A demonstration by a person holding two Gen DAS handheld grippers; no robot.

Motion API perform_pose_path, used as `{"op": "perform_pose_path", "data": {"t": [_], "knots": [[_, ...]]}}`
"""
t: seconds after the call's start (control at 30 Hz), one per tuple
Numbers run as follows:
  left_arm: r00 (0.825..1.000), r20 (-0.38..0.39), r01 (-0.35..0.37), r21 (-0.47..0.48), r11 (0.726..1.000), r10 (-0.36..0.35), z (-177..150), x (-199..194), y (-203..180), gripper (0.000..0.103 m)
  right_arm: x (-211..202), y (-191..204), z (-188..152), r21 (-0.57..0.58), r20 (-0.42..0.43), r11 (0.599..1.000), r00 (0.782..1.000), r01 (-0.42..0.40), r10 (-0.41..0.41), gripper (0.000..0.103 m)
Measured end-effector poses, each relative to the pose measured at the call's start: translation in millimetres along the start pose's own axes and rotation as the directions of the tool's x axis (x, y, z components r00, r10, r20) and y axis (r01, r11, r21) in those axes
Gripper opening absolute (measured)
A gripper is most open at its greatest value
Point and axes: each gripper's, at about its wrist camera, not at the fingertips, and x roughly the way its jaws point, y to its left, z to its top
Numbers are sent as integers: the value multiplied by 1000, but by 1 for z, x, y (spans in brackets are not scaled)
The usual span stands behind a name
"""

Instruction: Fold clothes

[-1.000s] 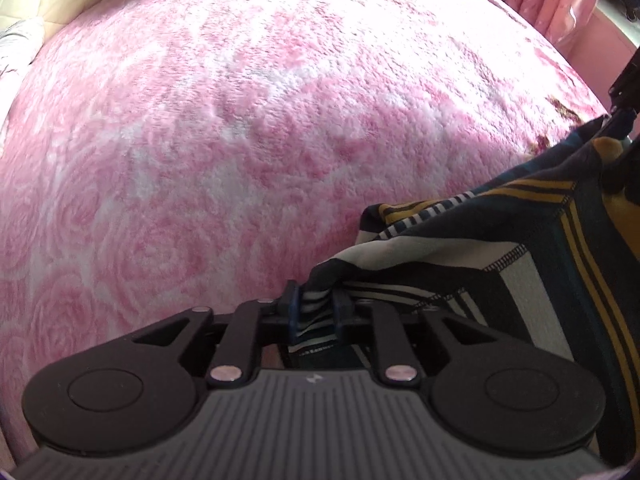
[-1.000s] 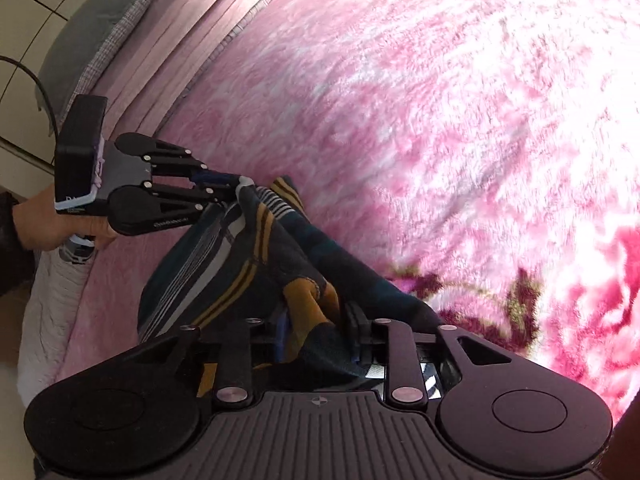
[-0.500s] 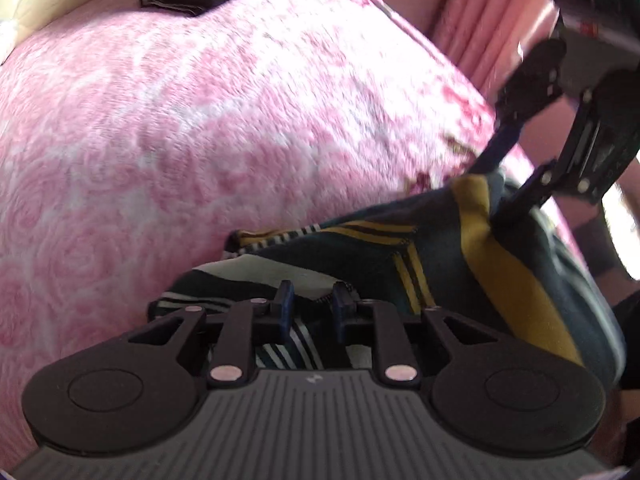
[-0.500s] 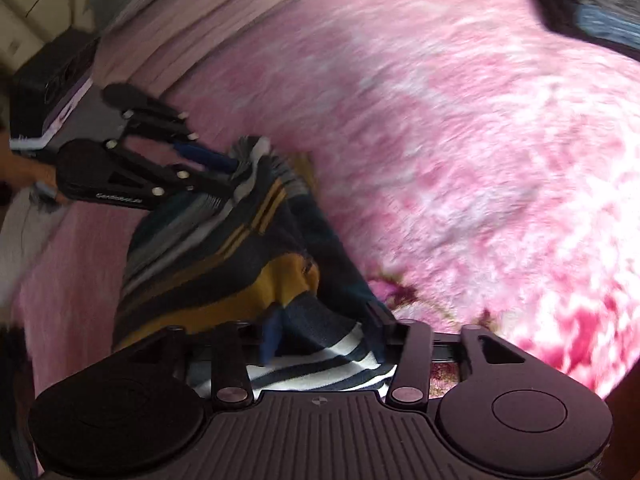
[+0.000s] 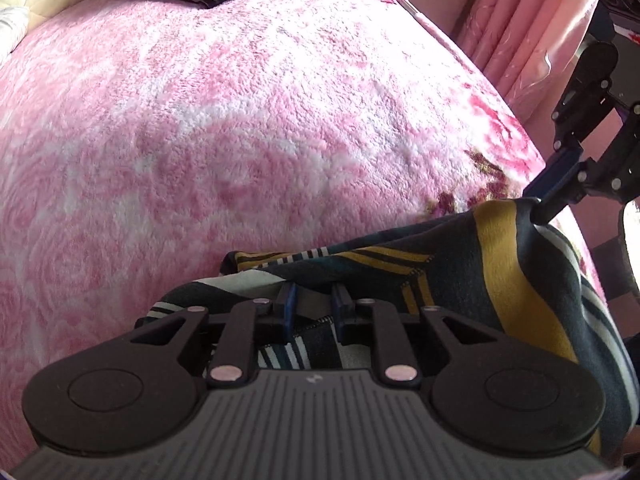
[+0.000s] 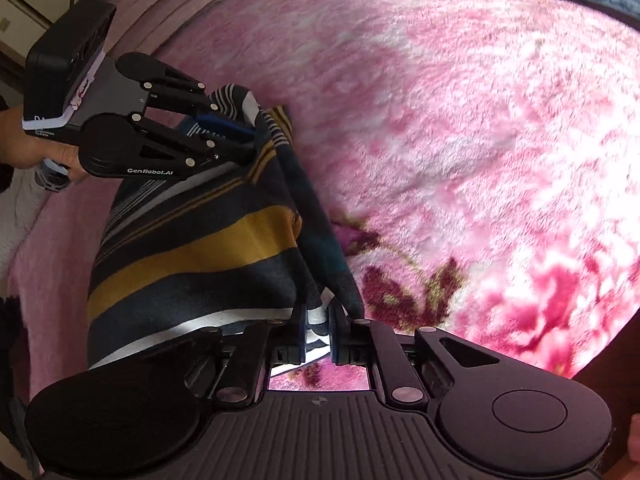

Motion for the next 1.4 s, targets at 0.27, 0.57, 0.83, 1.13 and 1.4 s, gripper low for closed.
{"op": "perform_pose_path", "data": {"t": [0.27, 0.57, 0.83, 1.13, 1.4], "knots": [[996, -9, -89, -124, 988, 88, -35, -36, 35, 15, -28, 57, 6, -100, 217, 992, 975, 72, -49, 54], [991, -17, -137, -91, 986, 136, -13, 18, 34, 16, 45, 69, 7, -238, 152, 971, 988, 8, 29, 40], [987, -18, -159, -150, 976, 158, -17, 4, 37, 20, 30, 40, -7, -116, 121, 993, 993, 5, 9, 33], [991, -43, -135, -300, 944, 128, -90, -85, -8, 18, 6, 91, -12, -241, 129, 969, 987, -58, 91, 34], [983, -121, -168, -274, 947, 140, -131, -45, -56, 15, 63, 138, -46, -468, -20, 879, 996, -89, 90, 34]]}}
